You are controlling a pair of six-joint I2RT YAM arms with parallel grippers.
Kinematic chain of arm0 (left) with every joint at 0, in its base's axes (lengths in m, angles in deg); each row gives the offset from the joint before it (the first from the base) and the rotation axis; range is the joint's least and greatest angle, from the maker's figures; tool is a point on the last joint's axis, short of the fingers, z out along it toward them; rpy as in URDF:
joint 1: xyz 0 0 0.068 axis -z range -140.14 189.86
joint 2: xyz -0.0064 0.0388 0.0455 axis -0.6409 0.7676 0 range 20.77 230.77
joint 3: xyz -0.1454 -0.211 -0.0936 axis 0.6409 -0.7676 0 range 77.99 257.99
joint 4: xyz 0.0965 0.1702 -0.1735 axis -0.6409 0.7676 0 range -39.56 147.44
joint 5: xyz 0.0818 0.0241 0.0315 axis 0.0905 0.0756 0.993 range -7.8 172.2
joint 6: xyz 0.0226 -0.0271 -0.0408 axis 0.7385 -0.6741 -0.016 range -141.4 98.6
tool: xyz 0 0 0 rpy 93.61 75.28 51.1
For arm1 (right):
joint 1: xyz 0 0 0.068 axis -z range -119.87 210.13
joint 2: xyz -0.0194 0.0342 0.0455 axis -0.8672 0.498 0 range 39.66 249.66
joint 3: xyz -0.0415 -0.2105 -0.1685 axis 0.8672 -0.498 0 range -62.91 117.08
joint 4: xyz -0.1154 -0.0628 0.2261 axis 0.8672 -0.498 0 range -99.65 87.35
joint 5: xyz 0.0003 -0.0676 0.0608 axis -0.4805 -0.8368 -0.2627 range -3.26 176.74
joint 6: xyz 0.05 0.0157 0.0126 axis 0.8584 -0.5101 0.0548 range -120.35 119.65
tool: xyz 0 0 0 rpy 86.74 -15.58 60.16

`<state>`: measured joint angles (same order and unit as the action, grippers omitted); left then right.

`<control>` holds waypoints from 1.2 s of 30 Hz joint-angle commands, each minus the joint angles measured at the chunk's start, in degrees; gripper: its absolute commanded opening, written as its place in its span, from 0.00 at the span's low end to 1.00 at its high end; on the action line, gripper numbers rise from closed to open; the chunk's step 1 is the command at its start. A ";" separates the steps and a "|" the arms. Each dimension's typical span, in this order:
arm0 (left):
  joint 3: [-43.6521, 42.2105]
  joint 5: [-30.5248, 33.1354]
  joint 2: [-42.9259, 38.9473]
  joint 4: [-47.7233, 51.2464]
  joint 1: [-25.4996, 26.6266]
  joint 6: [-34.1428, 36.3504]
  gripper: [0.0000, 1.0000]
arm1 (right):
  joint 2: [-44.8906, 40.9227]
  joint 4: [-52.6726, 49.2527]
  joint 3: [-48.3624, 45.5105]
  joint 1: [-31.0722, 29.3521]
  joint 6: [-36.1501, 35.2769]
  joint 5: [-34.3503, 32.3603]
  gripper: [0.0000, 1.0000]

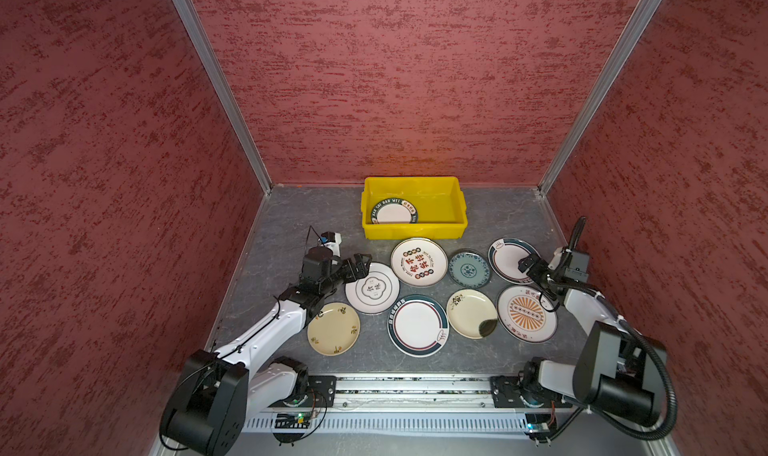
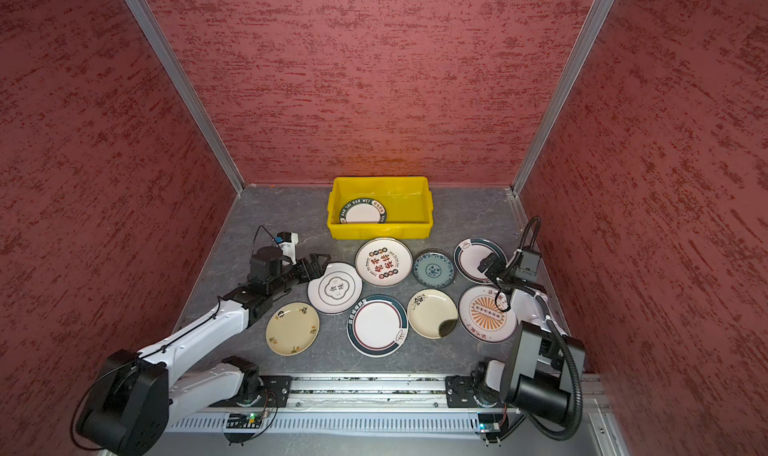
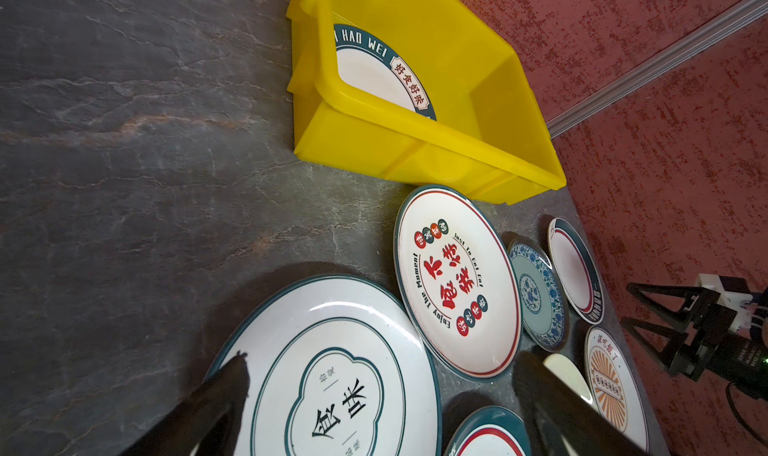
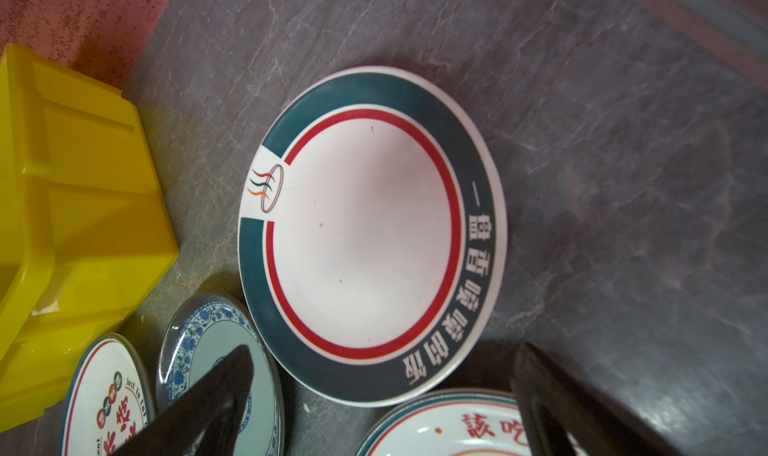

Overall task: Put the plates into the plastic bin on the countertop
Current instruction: 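Lower the right gripper and pinch the green-and-red striped plate's rim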

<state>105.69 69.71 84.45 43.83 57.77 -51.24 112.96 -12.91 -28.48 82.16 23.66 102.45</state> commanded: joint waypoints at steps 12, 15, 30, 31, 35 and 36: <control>-1.34 -4.37 -1.30 -2.71 -3.24 -1.88 0.99 | 8.39 10.63 1.37 1.96 3.34 3.97 0.99; -1.42 -4.51 -1.46 -2.77 -3.66 -2.03 0.99 | 11.22 10.93 2.30 2.29 3.50 6.09 0.99; -1.25 -5.80 -1.00 -2.16 -5.67 -2.24 0.99 | 21.79 18.21 1.01 3.37 7.47 13.63 0.73; -1.40 -5.54 -1.14 -2.16 -5.78 -2.30 0.99 | 22.43 18.90 0.71 3.46 7.76 14.02 0.69; -1.60 -5.39 -1.34 -2.18 -6.12 -2.14 0.99 | 22.99 21.19 0.20 3.64 8.53 14.80 0.49; -1.52 -5.36 -1.37 -2.18 -6.13 -2.15 0.99 | 22.96 21.07 0.35 3.61 8.52 14.69 0.45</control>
<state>104.86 64.77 83.71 42.30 52.11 -53.12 134.60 9.67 -26.84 85.85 31.02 115.69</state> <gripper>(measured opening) 0.994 0.464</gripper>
